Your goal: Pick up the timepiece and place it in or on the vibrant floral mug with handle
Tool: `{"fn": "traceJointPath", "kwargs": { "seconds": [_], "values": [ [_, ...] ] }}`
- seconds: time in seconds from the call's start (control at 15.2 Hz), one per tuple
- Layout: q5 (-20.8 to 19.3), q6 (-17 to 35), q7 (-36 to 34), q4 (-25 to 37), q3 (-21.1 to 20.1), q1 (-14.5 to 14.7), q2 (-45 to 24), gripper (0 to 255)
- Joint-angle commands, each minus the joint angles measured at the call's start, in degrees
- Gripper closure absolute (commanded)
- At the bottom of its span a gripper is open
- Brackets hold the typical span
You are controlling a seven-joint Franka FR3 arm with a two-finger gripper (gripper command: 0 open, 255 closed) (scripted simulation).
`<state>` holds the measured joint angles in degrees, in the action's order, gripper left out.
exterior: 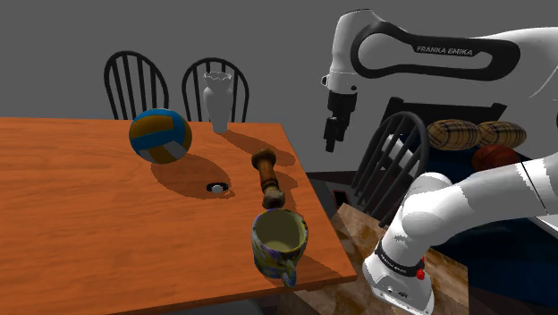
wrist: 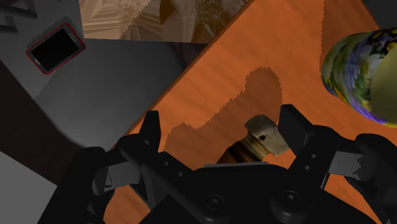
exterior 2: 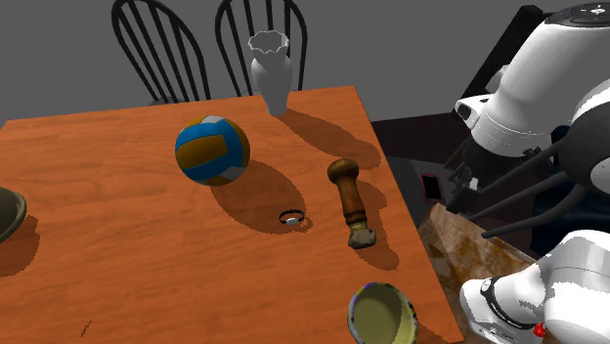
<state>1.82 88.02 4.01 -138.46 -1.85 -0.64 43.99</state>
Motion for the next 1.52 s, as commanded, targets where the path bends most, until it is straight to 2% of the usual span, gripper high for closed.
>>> {"fn": "traceJointPath", "kwargs": {
  "seconds": [0.0, 0.73, 1.06, 1.45],
  "values": [
    [0.0, 0.0, 0.0, 0.0, 0.0, 0.0, 0.0, 0],
    [2.2, 15.5, 12.6, 8.0, 1.3, 4.9, -23.4, 0],
    [3.9, 19.8, 18.2, 14.3, 0.9, 6.8, -34.1, 0],
    [5.7, 22.5, 24.3, 23.9, -0.5, 8.7, -46.5, 0]
  ]
}}
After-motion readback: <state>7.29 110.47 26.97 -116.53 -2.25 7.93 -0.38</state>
